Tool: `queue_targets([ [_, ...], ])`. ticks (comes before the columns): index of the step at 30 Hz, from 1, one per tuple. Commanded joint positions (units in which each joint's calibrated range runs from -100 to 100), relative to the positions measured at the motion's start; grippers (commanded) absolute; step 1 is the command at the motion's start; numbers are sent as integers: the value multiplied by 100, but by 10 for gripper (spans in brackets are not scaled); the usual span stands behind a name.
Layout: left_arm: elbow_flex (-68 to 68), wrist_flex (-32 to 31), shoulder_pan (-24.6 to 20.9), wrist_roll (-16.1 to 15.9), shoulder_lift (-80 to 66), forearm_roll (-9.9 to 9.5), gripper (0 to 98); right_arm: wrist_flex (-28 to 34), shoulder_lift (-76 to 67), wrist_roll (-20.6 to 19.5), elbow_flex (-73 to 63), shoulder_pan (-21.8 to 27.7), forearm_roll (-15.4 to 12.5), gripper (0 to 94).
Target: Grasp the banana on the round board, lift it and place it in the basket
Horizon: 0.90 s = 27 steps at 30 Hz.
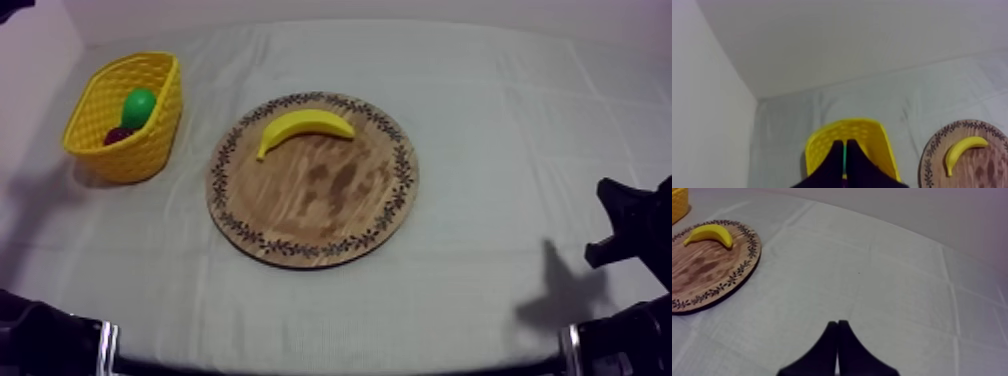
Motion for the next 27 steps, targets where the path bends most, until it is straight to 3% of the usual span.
queue_targets([
  [1,-711,139,62,-110,421,16,0,2,0,1,-3,0,0,3],
  [19,-2564,1142,885,-800,2179,150,0,2,0,1,-3,0,0,3],
  [27,-3028,1315,1411,-807,2802,7,0,2,0,1,-3,0,0,3],
])
